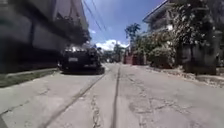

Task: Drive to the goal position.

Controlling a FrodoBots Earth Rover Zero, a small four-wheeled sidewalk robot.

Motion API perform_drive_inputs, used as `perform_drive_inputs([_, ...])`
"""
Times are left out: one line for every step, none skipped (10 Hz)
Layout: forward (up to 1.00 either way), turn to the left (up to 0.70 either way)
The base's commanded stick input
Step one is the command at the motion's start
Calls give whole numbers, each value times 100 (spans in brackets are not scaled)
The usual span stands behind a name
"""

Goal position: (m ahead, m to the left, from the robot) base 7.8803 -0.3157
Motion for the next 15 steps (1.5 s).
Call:
perform_drive_inputs([100, 0])
perform_drive_inputs([100, 0])
perform_drive_inputs([100, 4])
perform_drive_inputs([100, 13])
perform_drive_inputs([100, 16])
perform_drive_inputs([100, -4])
perform_drive_inputs([100, -34])
perform_drive_inputs([100, -39])
perform_drive_inputs([100, -40])
perform_drive_inputs([100, -40])
perform_drive_inputs([100, -35])
perform_drive_inputs([100, 3])
perform_drive_inputs([85, 0])
perform_drive_inputs([85, 0])
perform_drive_inputs([85, 0])
